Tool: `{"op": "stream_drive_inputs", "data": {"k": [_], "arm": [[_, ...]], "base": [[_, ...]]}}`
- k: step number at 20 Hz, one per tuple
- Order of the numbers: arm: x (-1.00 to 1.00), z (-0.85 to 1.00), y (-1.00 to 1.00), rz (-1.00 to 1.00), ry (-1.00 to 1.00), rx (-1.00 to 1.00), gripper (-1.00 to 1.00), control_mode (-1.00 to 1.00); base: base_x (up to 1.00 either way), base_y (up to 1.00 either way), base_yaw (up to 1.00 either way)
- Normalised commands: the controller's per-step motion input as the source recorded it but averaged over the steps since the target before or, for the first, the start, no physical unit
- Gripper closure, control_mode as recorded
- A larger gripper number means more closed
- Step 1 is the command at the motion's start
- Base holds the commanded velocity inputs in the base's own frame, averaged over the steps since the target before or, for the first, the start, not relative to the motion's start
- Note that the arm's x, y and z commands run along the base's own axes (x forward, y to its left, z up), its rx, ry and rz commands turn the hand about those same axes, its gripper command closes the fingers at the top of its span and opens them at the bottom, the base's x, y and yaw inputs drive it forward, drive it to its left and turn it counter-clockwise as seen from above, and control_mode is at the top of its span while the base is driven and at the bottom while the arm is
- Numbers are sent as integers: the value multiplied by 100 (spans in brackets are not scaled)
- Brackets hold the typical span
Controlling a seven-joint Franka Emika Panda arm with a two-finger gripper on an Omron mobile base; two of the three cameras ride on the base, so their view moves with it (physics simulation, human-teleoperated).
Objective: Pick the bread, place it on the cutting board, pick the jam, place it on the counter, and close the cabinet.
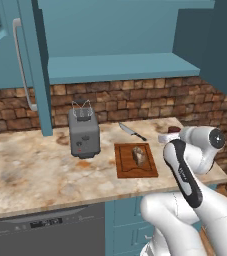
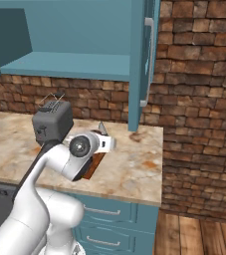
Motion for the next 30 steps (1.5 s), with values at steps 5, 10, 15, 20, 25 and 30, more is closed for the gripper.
{"op": "stream_drive_inputs", "data": {"k": [5, 10, 15, 20, 25, 30], "arm": [[0, -19, -14, 0, 0, 0, 100, -100], [0, -17, -14, 0, 0, 0, 100, -100], [0, -17, -11, 0, 0, 0, 100, -100], [0, -17, -11, 0, 0, 0, 100, -100], [0, -19, -10, 0, 0, 0, 100, -100], [0, -22, -9, 0, 0, 0, 100, -100]], "base": [[0, 0, 0], [0, 0, 0], [0, 0, 0], [0, 0, 0], [0, 0, 0], [0, 0, 0]]}}
